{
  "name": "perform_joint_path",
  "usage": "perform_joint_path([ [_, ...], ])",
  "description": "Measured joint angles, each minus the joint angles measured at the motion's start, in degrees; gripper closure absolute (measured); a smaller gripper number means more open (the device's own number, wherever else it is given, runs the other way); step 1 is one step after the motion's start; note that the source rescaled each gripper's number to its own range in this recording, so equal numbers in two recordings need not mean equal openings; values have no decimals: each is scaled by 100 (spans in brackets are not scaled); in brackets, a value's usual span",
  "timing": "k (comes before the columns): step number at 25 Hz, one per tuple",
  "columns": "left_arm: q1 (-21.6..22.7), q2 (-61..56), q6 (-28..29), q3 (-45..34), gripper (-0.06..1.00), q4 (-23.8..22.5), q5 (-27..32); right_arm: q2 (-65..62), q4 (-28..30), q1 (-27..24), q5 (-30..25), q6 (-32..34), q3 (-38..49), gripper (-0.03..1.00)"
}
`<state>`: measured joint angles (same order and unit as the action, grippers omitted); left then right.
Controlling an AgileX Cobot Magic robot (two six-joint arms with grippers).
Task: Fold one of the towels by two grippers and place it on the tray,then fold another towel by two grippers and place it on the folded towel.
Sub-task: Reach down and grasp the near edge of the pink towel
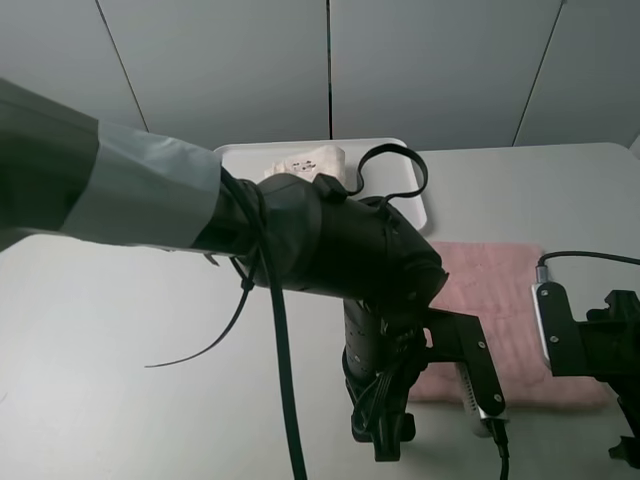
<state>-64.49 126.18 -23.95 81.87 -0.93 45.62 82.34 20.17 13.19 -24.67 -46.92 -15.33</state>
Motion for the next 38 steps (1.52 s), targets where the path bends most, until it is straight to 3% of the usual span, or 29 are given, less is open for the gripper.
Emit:
perform_joint_path([
  [12,0,0,0,0,-5,-44,-21,45,-728,0,-63,-1096,105,-3],
  [18,0,0,0,0,-5,-57,-43,151,-763,0,140,-1217,105,3],
  [29,0,0,0,0,-5,-63,-43,507,-749,0,190,-1324,82,5],
  [32,0,0,0,0,-5,-63,-43,545,-749,0,223,-1336,72,19],
  [38,0,0,0,0,-5,-63,-43,545,-697,0,587,-1347,63,79],
])
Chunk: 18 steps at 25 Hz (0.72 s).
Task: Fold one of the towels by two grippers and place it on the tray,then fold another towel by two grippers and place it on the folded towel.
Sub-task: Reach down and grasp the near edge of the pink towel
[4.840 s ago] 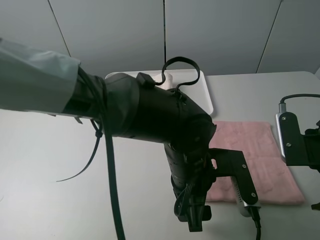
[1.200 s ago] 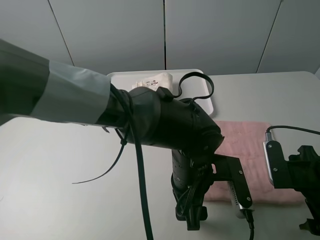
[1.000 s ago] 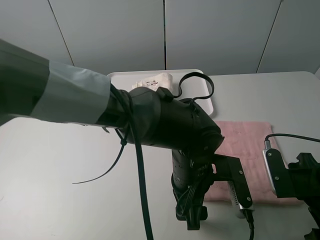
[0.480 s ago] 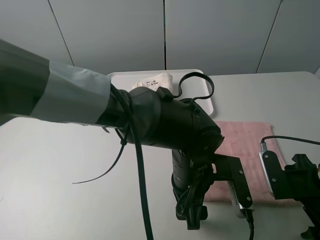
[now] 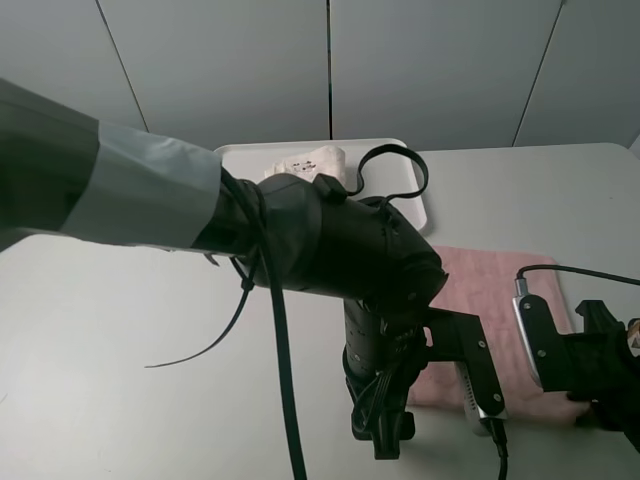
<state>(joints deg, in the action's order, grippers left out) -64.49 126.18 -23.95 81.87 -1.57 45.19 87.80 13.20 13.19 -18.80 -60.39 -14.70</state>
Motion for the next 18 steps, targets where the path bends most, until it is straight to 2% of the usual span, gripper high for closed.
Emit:
perform_joint_path([
  [1,0,0,0,0,-5,0,0,15,69,0,80,0,0,89],
  [3,0,0,0,0,-5,0,0,13,126,0,136,0,0,95],
  [13,0,0,-24,0,-5,0,-127,17,205,0,213,-21,0,96],
  [18,0,0,-228,0,-5,-7,-125,17,219,0,255,-21,0,96],
])
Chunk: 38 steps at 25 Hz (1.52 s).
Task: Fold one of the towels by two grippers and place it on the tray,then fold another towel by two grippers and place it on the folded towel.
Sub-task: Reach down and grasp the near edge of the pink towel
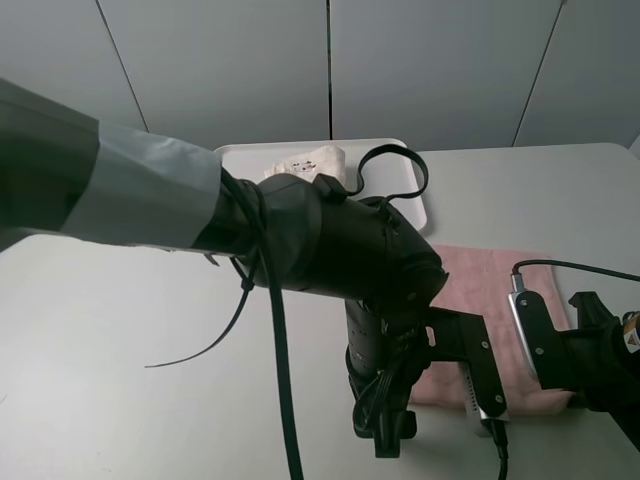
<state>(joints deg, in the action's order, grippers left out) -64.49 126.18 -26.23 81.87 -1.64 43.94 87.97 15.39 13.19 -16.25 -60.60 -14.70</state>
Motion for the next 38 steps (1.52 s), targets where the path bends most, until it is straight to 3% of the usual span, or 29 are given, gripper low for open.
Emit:
perform_joint_path([
  [5,0,4,-63,0,-3,0,0,0,0,0,13,0,0,96],
  [11,0,37,-109,0,12,0,55,9,10,0,27,0,0,96],
  [23,0,89,-98,60,14,-15,89,9,9,0,46,0,0,96],
  [25,0,100,14,60,21,-92,45,9,9,0,55,0,0,96],
  [28,0,103,370,60,42,-301,-69,9,9,0,55,0,0,96],
  [34,0,103,750,60,57,-452,-145,9,9,0,59,0,0,96],
  [38,0,103,1142,60,91,-762,-193,9,0,0,59,0,0,96],
])
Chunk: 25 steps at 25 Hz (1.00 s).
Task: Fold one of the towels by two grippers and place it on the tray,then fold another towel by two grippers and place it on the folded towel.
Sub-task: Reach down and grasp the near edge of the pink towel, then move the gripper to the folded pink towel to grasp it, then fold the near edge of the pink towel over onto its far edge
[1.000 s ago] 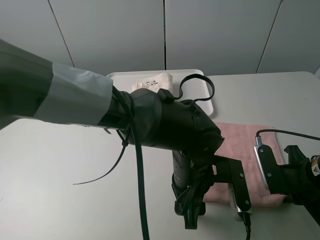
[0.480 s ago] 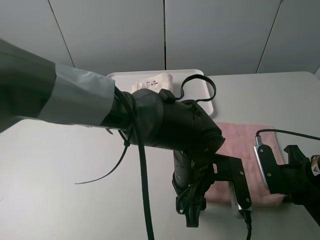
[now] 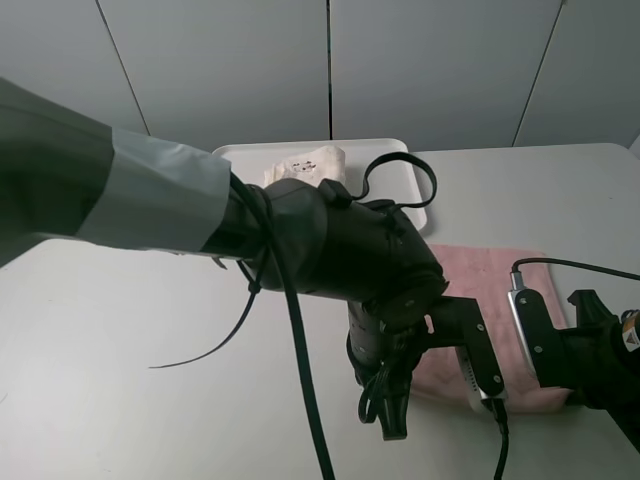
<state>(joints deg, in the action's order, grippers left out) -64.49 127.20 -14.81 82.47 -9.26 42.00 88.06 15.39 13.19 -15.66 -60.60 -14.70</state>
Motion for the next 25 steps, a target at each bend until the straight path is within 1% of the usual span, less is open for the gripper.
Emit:
perform_joint_path([
  [2,0,0,53,0,93,-54,0,0,-13,0,23,0,0,96],
  [5,0,0,82,0,93,-81,0,-11,-167,0,80,0,0,96],
  [8,0,0,166,0,93,-91,0,-116,-468,0,220,0,39,96],
  [10,0,0,221,0,93,-91,0,-225,-726,0,227,0,57,96],
  [13,0,-11,342,0,93,-103,0,-473,-951,0,227,22,57,96],
  [18,0,-211,419,0,94,-126,34,-912,-1041,0,230,483,66,96],
  [22,0,-482,484,0,94,-131,21,-1320,-1041,0,72,832,66,96],
  [25,0,-628,572,0,94,-175,10,-1757,-1056,0,-79,1215,78,96],
])
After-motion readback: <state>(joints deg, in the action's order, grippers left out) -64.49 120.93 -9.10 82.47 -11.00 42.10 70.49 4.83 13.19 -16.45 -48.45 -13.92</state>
